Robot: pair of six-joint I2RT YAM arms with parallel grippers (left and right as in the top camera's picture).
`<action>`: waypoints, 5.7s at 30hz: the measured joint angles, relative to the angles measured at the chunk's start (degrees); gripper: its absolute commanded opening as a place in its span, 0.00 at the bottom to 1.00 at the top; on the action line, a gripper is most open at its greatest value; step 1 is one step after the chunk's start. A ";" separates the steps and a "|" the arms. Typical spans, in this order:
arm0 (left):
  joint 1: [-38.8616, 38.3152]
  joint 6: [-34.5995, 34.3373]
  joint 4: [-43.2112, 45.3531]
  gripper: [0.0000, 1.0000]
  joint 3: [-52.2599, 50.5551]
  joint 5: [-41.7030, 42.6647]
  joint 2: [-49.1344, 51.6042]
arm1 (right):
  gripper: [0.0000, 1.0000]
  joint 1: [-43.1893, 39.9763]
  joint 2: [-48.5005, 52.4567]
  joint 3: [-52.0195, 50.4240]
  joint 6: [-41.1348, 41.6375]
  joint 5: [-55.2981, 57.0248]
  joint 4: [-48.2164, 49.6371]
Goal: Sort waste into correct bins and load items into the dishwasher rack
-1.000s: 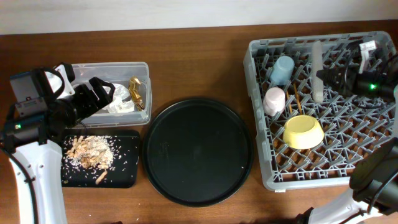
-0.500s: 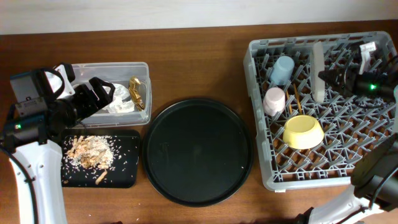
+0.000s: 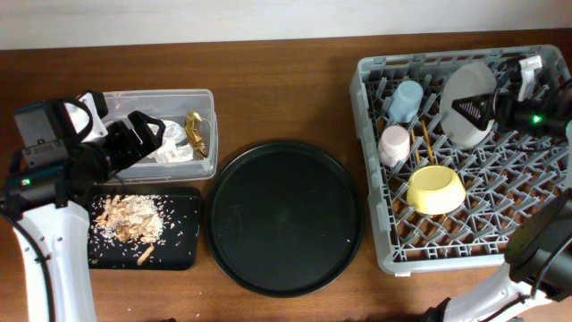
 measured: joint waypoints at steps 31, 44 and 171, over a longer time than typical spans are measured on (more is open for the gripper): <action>0.00 0.00 0.00 0.99 0.00 0.00 0.00 | 0.99 39.06 -10.97 2.93 27.23 50.14 -5.62; 0.00 0.00 0.00 0.99 0.00 0.00 0.00 | 0.99 39.08 -11.32 2.91 27.39 50.53 -5.62; -12.35 0.24 56.04 0.99 -74.14 -21.14 -75.43 | 0.99 42.10 -109.39 -96.96 27.36 55.91 58.45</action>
